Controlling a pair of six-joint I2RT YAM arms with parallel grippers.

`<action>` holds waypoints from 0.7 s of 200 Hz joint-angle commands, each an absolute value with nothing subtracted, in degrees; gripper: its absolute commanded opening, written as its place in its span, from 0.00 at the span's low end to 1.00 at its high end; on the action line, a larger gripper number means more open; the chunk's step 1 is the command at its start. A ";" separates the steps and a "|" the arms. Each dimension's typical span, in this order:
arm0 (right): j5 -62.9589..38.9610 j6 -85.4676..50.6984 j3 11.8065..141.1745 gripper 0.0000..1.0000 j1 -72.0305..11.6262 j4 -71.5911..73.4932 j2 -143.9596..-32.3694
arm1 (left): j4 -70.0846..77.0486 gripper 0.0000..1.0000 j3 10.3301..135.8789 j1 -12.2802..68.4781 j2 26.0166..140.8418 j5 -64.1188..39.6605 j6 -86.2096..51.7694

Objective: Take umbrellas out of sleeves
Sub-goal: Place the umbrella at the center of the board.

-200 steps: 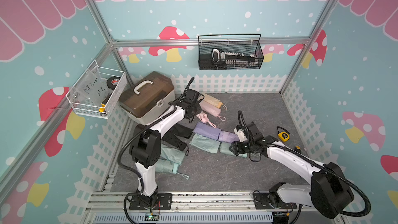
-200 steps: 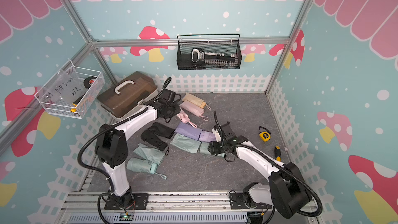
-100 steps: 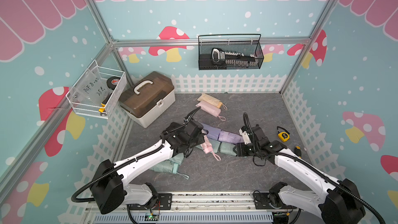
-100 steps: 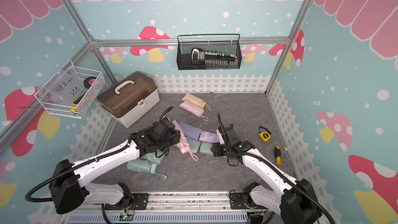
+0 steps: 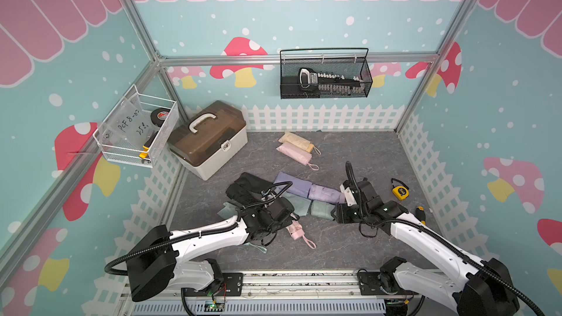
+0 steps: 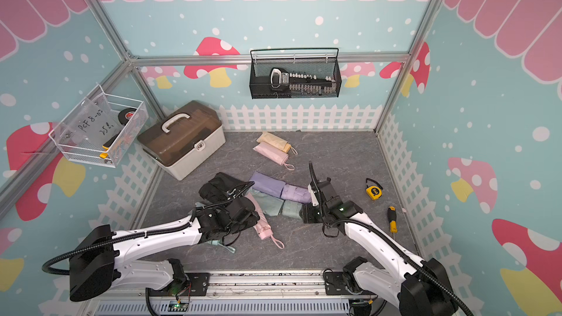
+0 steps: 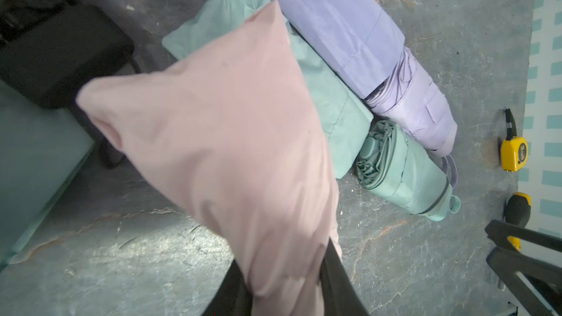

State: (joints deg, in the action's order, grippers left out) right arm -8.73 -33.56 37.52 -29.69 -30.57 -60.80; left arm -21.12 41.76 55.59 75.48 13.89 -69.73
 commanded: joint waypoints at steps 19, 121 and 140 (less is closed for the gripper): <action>-9.14 -34.12 36.22 0.59 -30.23 -29.44 -63.63 | -14.95 0.64 42.64 55.93 75.86 13.79 -71.67; -1.91 -31.90 44.80 0.61 -31.82 -31.20 -74.34 | -21.55 0.63 56.39 45.47 82.30 4.27 -48.37; 1.18 -32.66 46.51 0.64 -32.34 -31.71 -76.11 | -22.80 0.51 59.06 44.31 87.80 4.33 -43.78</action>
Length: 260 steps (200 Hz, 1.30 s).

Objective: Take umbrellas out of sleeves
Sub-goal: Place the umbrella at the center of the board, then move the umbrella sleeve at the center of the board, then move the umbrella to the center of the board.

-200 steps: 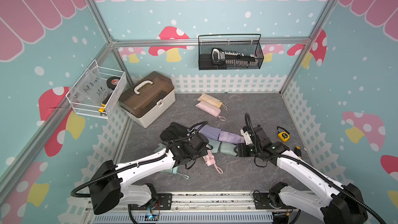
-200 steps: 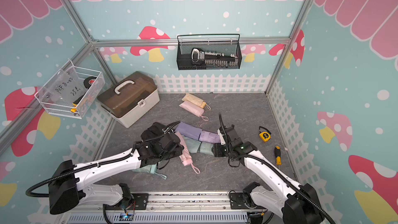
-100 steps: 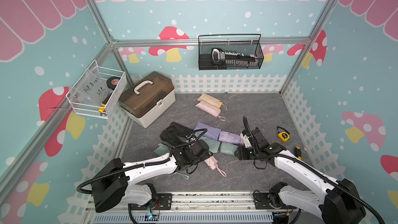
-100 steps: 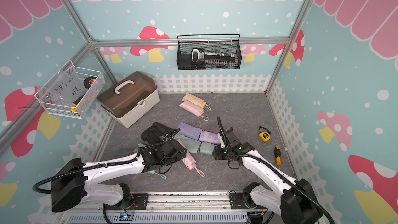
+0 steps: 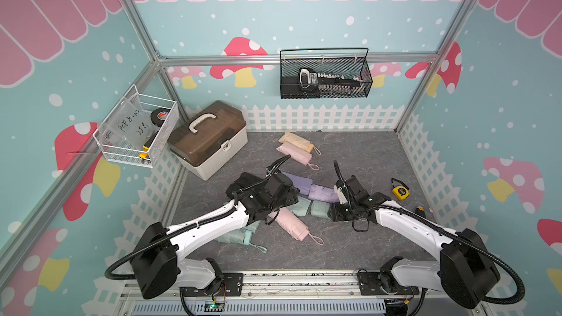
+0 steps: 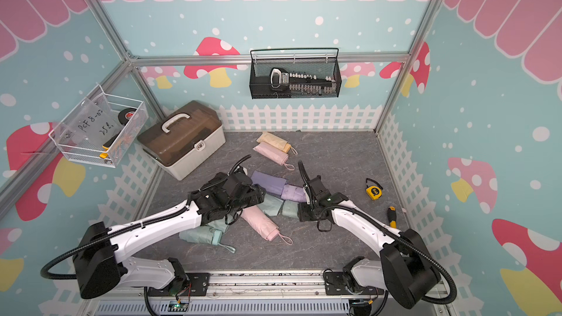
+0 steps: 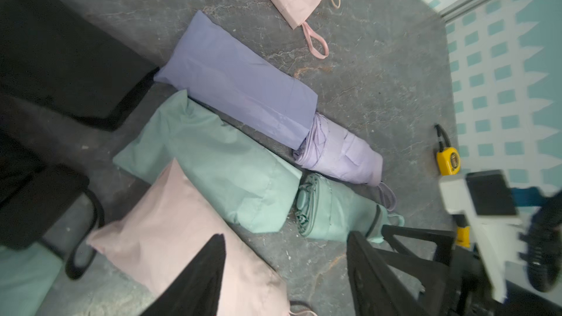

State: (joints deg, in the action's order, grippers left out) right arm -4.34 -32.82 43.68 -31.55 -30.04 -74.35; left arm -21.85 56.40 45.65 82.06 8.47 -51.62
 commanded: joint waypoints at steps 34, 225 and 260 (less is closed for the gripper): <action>2.49 -34.04 48.30 0.72 -33.36 -32.69 -80.73 | -26.28 0.52 64.07 44.21 96.25 1.19 -40.62; 13.45 -36.67 56.91 0.68 -33.53 -31.22 -99.79 | -17.14 0.53 66.35 37.80 112.14 -4.20 -39.06; 13.76 -34.58 59.38 0.68 -30.64 -31.97 -101.46 | -17.42 0.53 69.43 36.15 114.45 -5.34 -38.02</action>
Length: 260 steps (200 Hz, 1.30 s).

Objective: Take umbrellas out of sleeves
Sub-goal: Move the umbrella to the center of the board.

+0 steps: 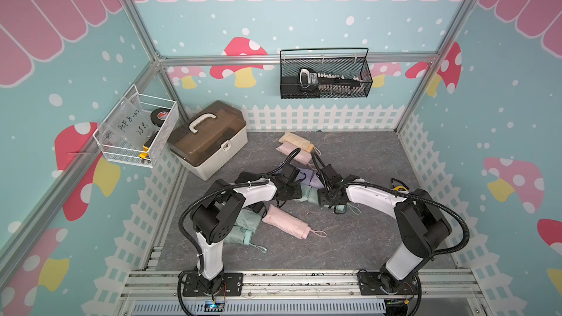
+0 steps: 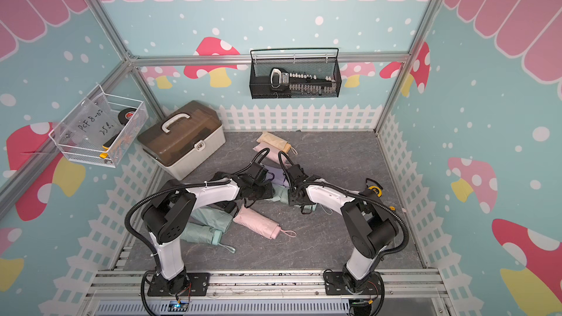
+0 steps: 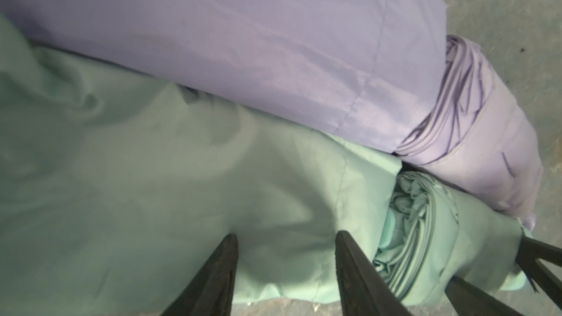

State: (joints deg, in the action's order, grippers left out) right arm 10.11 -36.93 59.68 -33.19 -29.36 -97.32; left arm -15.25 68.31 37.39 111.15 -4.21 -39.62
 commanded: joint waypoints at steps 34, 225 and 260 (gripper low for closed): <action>13.67 -32.56 62.05 0.68 -28.25 -32.59 -103.49 | -17.58 0.53 72.47 34.35 117.07 -6.56 -37.28; 2.32 -30.21 46.31 0.65 -43.24 -31.75 -80.97 | -25.84 0.71 51.28 43.19 81.23 1.23 -35.78; 0.78 -33.70 42.69 0.65 -46.36 -29.84 -81.35 | -26.43 0.71 46.63 42.89 77.02 3.40 -36.61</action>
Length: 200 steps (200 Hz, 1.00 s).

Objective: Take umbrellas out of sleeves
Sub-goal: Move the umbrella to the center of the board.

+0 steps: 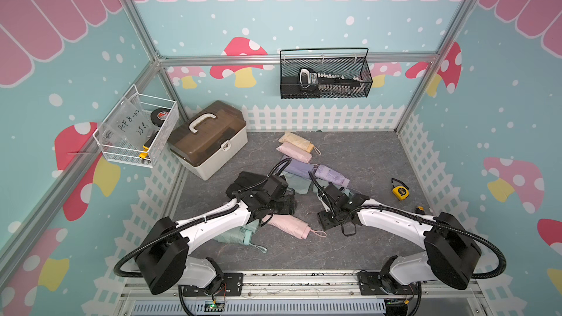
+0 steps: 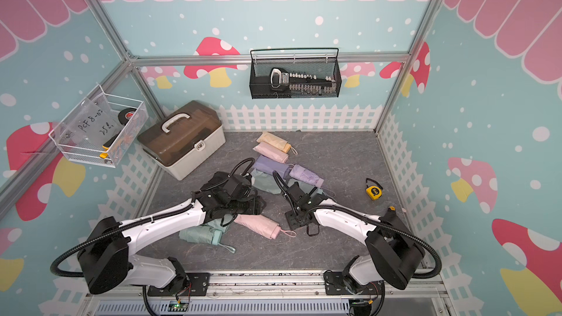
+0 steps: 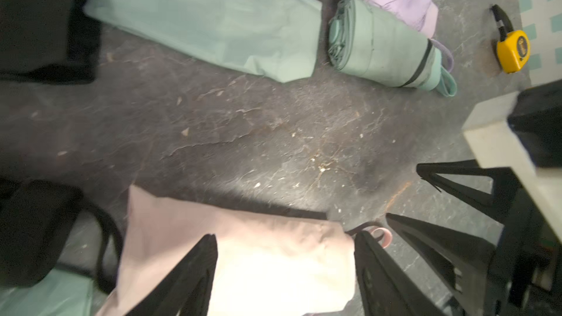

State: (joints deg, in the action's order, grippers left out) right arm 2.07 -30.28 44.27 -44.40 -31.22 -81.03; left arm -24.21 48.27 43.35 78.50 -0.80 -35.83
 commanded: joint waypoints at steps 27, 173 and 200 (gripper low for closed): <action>3.41 -35.83 41.86 0.64 -47.80 -30.68 -82.12 | -26.56 0.71 47.01 42.75 76.99 3.55 -36.05; 16.01 -37.33 48.19 0.60 -42.60 -36.74 -91.72 | -25.19 0.72 46.23 39.40 77.50 3.13 -34.89; 15.63 -34.32 47.56 0.60 -35.57 -36.74 -90.75 | -24.58 0.72 46.79 38.95 78.72 2.43 -34.80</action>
